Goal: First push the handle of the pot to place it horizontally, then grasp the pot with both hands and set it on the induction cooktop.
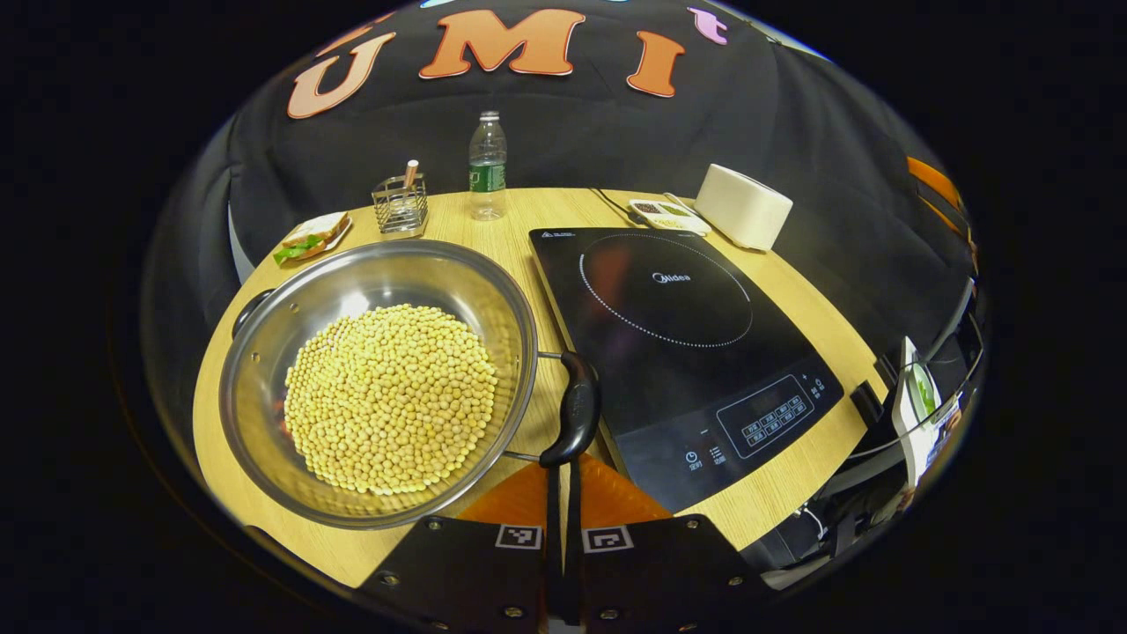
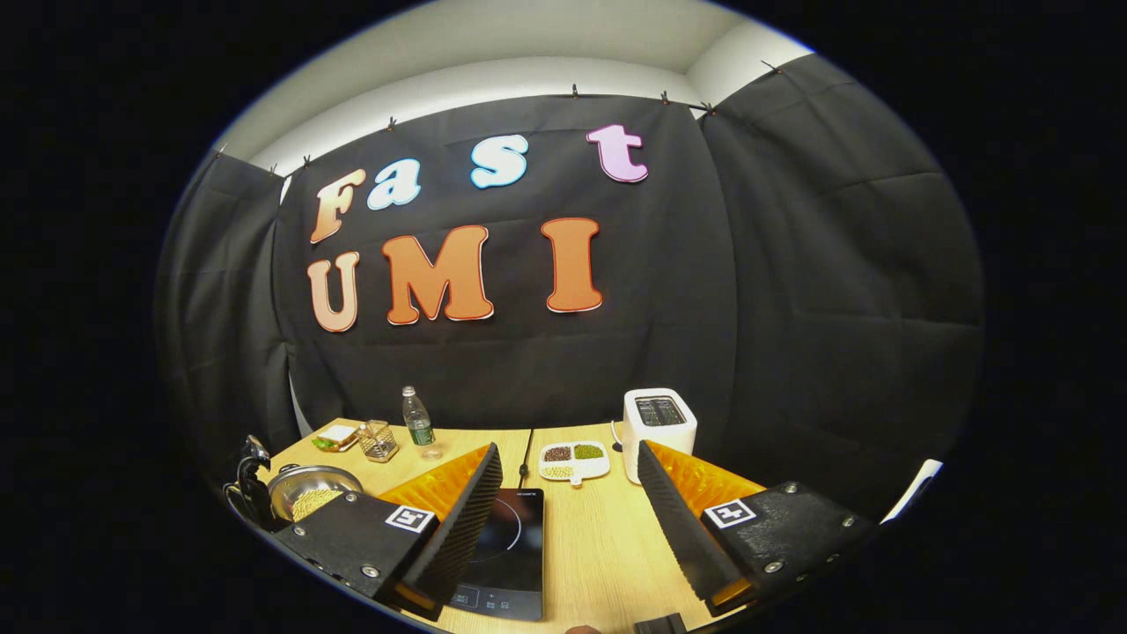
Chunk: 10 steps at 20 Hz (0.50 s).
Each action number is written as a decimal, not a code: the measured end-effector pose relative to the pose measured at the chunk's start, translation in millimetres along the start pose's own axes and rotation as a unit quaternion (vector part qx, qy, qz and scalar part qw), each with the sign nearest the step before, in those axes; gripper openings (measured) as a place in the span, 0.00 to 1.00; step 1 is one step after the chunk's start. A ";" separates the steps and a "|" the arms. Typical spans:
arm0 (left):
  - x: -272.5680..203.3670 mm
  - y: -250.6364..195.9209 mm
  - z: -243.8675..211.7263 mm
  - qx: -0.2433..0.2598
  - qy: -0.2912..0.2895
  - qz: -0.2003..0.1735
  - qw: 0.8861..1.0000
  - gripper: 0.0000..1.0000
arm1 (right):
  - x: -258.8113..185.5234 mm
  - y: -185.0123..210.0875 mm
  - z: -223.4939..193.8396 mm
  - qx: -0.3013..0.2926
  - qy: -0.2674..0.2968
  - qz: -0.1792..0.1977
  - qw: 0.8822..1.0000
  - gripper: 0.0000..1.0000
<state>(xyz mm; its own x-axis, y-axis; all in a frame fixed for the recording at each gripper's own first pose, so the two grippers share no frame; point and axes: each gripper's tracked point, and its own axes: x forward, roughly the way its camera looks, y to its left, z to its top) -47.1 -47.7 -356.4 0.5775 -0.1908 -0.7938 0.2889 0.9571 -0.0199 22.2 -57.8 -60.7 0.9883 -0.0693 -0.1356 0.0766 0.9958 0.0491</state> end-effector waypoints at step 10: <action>12.7 -0.7 14.3 0.013 0.008 0.001 1.000 0.02 | 6.7 -10.2 -3.0 0.002 0.002 -0.012 1.000 0.96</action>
<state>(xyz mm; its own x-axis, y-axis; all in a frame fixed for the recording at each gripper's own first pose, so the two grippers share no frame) -29.0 -53.9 -357.8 0.5659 -0.1858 -0.8033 0.3086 0.9512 -0.0026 27.6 -68.3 -65.1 0.9855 -0.0934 -0.1415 0.1013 0.9936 0.0497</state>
